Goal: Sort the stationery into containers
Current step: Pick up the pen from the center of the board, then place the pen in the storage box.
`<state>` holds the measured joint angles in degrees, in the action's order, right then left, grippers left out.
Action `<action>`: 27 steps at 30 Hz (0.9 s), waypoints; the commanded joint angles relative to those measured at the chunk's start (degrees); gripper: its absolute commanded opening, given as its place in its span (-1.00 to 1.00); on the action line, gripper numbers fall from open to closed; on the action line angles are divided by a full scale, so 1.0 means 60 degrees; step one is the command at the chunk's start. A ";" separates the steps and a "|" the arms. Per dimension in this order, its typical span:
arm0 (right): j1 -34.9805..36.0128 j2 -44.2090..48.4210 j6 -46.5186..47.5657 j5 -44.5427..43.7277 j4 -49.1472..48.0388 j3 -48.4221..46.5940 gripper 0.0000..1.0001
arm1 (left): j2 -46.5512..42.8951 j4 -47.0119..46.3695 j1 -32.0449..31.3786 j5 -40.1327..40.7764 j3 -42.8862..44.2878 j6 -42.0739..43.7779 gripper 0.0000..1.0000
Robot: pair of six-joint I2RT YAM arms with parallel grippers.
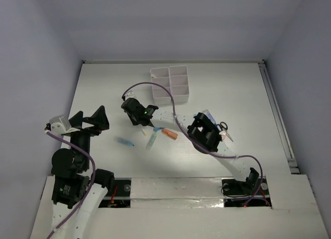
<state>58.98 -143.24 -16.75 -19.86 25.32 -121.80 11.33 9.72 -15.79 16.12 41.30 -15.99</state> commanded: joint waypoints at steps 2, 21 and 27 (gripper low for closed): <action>0.0058 -0.0648 0.0287 -0.0147 0.0601 -0.0003 -0.81 | -0.0102 -0.0242 -0.0063 0.0155 0.0221 0.0028 0.98; -0.1318 0.3394 0.0579 0.1654 -0.7104 0.2517 -1.00 | 0.0308 -0.0330 0.0025 0.0068 0.0192 0.0057 0.98; -0.2708 0.3747 0.0756 0.1728 -0.9695 0.3599 -1.00 | 0.0543 -0.0447 0.0025 -0.0254 0.0177 0.0087 0.98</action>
<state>46.52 -121.08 -13.47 -9.45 -19.81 -103.00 13.06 9.67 -15.68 16.08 41.28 -15.97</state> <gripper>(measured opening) 0.182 0.990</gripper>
